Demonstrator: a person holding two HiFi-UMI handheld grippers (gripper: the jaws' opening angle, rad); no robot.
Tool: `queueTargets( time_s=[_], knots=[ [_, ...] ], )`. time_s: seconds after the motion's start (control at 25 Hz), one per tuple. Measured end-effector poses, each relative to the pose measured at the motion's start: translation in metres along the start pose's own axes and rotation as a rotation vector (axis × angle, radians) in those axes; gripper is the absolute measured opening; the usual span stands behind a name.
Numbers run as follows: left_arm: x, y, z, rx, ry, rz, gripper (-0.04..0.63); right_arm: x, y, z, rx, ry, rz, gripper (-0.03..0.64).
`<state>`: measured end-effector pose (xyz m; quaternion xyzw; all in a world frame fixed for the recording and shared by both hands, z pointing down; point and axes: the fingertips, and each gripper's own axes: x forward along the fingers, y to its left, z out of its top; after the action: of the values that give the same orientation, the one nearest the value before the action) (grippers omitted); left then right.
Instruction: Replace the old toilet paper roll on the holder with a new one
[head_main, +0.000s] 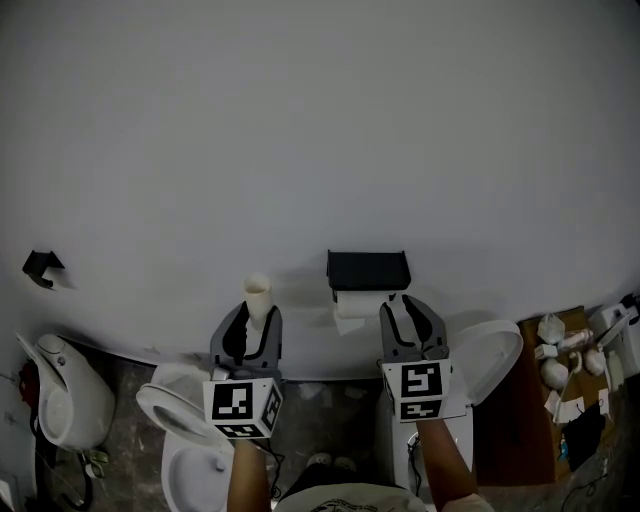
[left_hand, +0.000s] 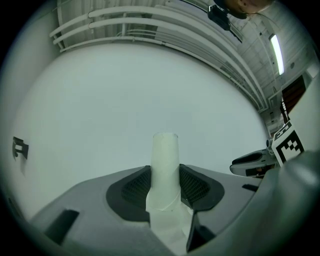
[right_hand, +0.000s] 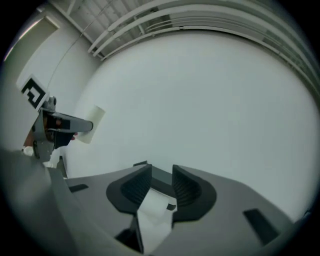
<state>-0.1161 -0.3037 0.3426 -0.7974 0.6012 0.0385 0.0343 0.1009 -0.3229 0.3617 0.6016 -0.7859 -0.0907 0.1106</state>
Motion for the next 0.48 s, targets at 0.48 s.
queueTargets(
  time_s=[0.48],
  knots=[
    [-0.002, -0.006, 0.007, -0.002, -0.015, -0.013, 0.183, -0.015, -0.027, -0.015, 0.277, -0.043, -0.085, 0.009]
  ],
)
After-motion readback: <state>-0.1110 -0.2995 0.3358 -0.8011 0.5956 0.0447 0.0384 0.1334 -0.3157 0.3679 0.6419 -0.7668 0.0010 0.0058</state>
